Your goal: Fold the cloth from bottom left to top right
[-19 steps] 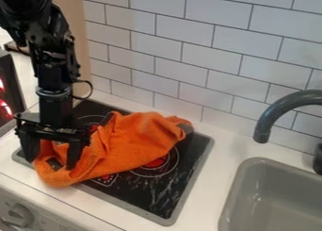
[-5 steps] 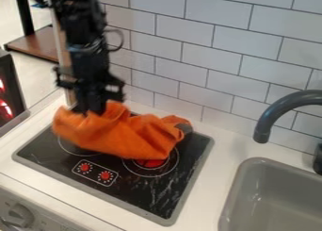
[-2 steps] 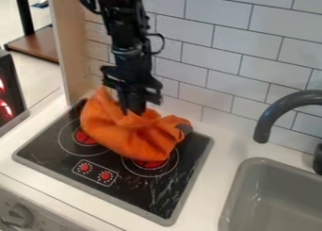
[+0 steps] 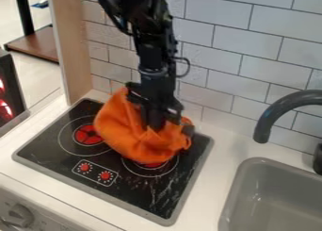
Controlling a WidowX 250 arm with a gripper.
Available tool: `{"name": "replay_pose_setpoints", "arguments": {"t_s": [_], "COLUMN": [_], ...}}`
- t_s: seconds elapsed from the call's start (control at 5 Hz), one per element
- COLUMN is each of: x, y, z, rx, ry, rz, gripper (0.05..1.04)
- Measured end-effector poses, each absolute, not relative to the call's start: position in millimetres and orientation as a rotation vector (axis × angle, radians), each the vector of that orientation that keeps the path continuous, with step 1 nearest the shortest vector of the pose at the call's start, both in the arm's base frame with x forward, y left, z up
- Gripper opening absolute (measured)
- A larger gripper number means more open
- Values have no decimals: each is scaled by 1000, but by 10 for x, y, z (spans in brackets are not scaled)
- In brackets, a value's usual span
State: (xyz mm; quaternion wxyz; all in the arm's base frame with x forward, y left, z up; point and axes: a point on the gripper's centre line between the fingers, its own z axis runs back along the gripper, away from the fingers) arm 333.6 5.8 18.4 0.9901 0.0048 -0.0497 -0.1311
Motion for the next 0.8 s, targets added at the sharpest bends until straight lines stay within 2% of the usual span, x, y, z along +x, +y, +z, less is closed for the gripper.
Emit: {"name": "replay_pose_setpoints", "arguments": {"t_s": [0.4, 0.8], "x": [3439, 3456], "y": [7, 30], "z": [-74, -154], "rx": [33, 49], "ry": [-67, -52], "rz": [-267, -266], "gripper": [50, 64]}}
